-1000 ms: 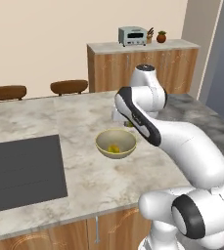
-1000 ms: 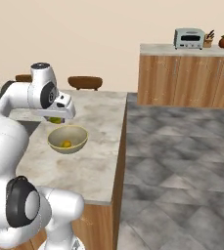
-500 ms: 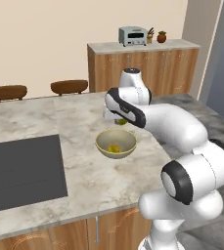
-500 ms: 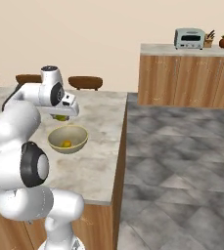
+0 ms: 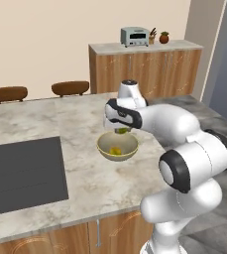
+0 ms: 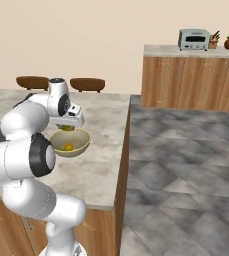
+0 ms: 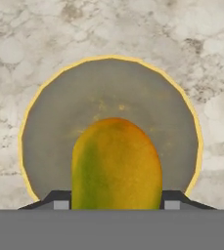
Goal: Pick the mangos from the cabinet and place them in one bowl. Pick the carrot from the sink and place it in the other bowl.
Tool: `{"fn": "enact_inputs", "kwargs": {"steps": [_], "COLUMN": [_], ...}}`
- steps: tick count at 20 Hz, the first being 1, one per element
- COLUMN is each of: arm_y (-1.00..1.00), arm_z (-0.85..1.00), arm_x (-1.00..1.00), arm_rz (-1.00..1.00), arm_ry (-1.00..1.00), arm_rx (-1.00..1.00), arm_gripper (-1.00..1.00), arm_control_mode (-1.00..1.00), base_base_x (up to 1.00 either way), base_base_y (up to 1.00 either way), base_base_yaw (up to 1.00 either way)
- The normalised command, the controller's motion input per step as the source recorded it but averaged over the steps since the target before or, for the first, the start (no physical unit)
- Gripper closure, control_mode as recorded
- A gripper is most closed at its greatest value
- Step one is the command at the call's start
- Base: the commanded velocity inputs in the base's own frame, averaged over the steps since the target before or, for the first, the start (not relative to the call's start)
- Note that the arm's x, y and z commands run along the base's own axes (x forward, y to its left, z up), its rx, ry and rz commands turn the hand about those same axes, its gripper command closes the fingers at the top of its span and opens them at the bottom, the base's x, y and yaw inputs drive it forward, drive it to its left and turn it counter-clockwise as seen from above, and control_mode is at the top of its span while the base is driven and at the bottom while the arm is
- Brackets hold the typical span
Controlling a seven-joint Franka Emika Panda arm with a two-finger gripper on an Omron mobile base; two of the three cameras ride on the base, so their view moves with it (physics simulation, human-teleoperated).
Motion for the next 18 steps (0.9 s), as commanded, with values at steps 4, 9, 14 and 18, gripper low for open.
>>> {"fn": "enact_inputs", "kwargs": {"steps": [4, 9, 14, 18], "arm_y": [0.00, 0.00, 0.06, 0.07], "arm_z": [-0.54, -0.41, -0.35, -0.18], "arm_x": [0.00, 0.00, 0.12, 0.33], "arm_rz": [0.00, 0.00, 0.00, 0.00], "arm_ry": [0.00, 0.00, 0.00, 0.00], "arm_rx": [0.00, 0.00, 0.00, 0.00], "arm_gripper": [1.00, 1.00, 1.00, 1.00], "arm_control_mode": [-1.00, -1.00, -1.00, -1.00], "base_base_x": [0.00, 0.00, 0.00, 0.00], "base_base_y": [0.00, 0.00, 0.00, 0.00], "base_base_yaw": [0.00, 0.00, 0.00, 0.00]}}
